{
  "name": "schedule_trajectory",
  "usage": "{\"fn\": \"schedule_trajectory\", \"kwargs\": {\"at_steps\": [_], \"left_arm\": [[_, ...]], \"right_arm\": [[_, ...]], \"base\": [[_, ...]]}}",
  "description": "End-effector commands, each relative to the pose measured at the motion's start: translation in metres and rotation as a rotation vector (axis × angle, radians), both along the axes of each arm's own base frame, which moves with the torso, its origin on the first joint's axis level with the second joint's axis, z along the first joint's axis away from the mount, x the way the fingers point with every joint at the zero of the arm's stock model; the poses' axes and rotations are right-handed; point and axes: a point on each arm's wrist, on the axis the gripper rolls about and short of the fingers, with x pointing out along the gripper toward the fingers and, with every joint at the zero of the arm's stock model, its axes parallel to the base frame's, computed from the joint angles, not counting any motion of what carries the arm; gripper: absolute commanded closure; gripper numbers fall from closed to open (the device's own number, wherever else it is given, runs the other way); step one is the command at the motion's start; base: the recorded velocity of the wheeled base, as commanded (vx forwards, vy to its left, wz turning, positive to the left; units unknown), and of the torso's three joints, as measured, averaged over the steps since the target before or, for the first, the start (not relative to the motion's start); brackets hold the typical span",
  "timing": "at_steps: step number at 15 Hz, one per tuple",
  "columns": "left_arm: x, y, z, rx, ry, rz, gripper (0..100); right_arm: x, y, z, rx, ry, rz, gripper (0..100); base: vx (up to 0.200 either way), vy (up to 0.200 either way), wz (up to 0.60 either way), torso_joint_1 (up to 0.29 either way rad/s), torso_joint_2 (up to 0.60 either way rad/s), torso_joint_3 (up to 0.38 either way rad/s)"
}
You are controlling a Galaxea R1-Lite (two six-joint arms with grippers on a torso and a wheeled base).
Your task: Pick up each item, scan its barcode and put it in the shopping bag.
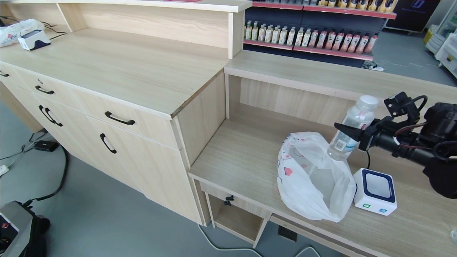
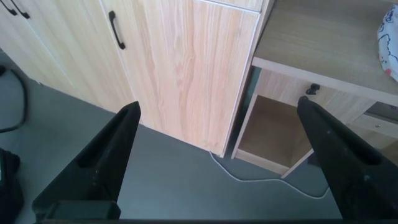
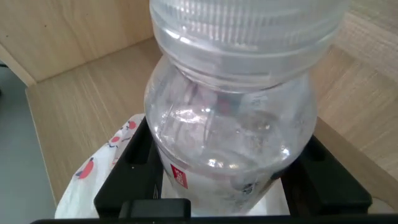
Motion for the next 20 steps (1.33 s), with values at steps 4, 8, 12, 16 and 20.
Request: {"fn": "schedule_trajectory", "kwargs": {"at_steps": [4,8,12,16,20], "left_arm": [[0.000,0.000,0.000,0.000,-0.001,-0.001,0],[0.000,0.000,0.000,0.000,-0.001,0.001,0],[0.000,0.000,0.000,0.000,0.000,-0.001,0],[0.000,0.000,0.000,0.000,-0.001,0.001,0],[0.000,0.000,0.000,0.000,-0.001,0.001,0]], "right_arm": [[0.032,0.009,-0.054,0.005,0.050,0.034,100],[0.045,0.008,-0.075,0.000,0.003,0.036,100],[0.056,0.007,-0.089,-0.004,-0.040,0.036,100],[0.068,0.007,-0.095,-0.008,-0.067,0.036,100],[0.073,0.014,-0.099,-0.006,-0.065,0.053,100]], "base": [[0.000,0.000,0.00,0.000,0.00,0.000],[0.000,0.000,0.00,0.000,0.00,0.000],[0.000,0.000,0.00,0.000,0.00,0.000],[0.000,0.000,0.00,0.000,0.00,0.000],[0.000,0.000,0.00,0.000,0.00,0.000]]}}
